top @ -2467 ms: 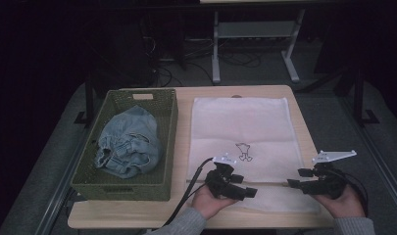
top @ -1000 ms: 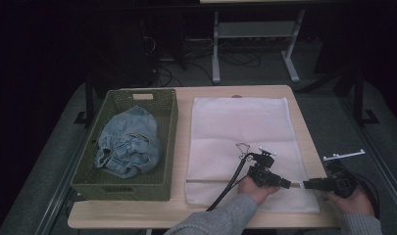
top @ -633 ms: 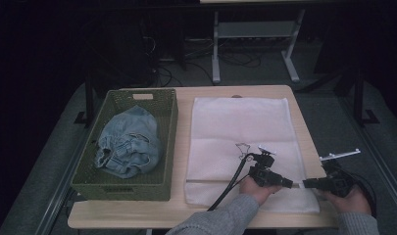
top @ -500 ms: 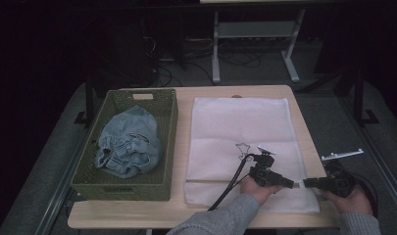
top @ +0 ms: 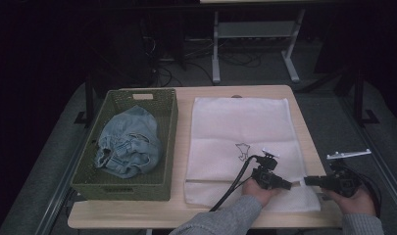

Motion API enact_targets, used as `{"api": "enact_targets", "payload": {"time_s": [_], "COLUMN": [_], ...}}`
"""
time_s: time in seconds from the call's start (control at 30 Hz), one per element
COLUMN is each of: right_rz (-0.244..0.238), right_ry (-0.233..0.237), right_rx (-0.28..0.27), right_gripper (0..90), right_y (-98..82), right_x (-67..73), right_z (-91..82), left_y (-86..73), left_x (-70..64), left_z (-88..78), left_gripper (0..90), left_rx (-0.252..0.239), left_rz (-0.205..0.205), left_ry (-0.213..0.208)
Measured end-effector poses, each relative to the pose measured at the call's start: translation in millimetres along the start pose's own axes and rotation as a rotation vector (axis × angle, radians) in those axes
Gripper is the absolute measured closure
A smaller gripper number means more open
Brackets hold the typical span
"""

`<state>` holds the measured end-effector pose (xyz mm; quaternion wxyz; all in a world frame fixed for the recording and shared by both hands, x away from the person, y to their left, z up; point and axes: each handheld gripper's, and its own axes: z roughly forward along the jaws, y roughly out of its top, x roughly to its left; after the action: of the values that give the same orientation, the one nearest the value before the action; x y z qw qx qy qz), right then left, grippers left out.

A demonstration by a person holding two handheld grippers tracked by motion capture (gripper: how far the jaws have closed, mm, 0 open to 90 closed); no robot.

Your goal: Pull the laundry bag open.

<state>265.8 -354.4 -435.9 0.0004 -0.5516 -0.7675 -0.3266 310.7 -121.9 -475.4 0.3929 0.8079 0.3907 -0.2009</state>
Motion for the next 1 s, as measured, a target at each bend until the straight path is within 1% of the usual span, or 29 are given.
{"api": "enact_targets", "payload": {"time_s": [0.03, 0.07, 0.17, 0.27, 0.33, 0.37, 0.43, 0.47, 0.5, 0.6, 0.7, 0.77, 0.8, 0.87, 0.93, 1.0], "right_rz": [0.001, 0.000, 0.011, 0.023, 0.041, 0.042, 0.061, 0.074, 0.077, 0.094, 0.107, 0.116, 0.122, 0.125, 0.117, 0.100], "right_ry": [0.001, 0.002, 0.014, 0.026, 0.034, 0.030, 0.043, 0.059, 0.064, 0.067, 0.084, 0.112, 0.134, 0.150, 0.163, 0.157], "right_rx": [-0.003, -0.003, -0.008, -0.012, -0.009, -0.015, -0.021, -0.025, -0.027, -0.031, -0.030, -0.033, -0.039, -0.043, -0.043, -0.040], "right_gripper": [83.6, 83.6, 83.6, 82.8, 78.0, 74.8, 63.7, 61.2, 59.3, 51.6, 48.1, 48.8, 49.8, 54.6, 62.5, 72.6], "right_y": [-0.1, -0.3, -1.1, -2.5, -3.7, -4.6, -6.2, -7.0, -7.4, -7.9, -8.8, -9.1, -8.9, -8.3, -7.9, -7.4], "right_x": [-0.1, -0.4, -2.0, -5.6, -8.7, -10.2, -13.9, -16.3, -17.1, -19.9, -22.3, -23.1, -23.0, -22.2, -20.6, -18.1], "right_z": [-0.2, -0.3, -0.3, -0.8, 0.0, 0.5, 1.9, 3.1, 3.6, 4.7, 7.5, 8.8, 9.3, 9.9, 10.5, 10.2], "left_y": [-0.1, 0.0, 0.9, 3.1, 4.4, 4.6, 5.0, 5.3, 5.6, 6.6, 8.1, 8.9, 9.2, 9.7, 9.6, 9.1], "left_x": [0.0, 0.5, -0.4, -2.3, -2.8, -3.2, -4.8, -5.4, -6.2, -8.3, -10.1, -10.9, -10.9, -10.6, -10.6, -10.6], "left_z": [0.3, 0.6, 0.2, -2.5, -4.4, -5.5, -7.8, -8.5, -9.7, -12.8, -16.4, -17.6, -18.0, -18.2, -17.5, -16.2], "left_gripper": [83.8, 85.1, 86.5, 86.8, 86.7, 86.8, 86.8, 86.8, 86.7, 86.7, 86.8, 86.9, 86.9, 86.9, 86.9, 87.0], "left_rx": [0.001, 0.004, 0.002, -0.008, -0.009, -0.012, -0.019, -0.021, -0.022, -0.032, -0.038, -0.039, -0.040, -0.040, -0.040, -0.034], "left_rz": [0.014, 0.024, 0.047, 0.062, 0.062, 0.064, 0.064, 0.063, 0.065, 0.068, 0.075, 0.073, 0.075, 0.075, 0.077, 0.080], "left_ry": [0.007, 0.006, 0.008, 0.001, -0.005, -0.009, -0.014, -0.017, -0.022, -0.029, -0.041, -0.048, -0.050, -0.052, -0.051, -0.045]}}
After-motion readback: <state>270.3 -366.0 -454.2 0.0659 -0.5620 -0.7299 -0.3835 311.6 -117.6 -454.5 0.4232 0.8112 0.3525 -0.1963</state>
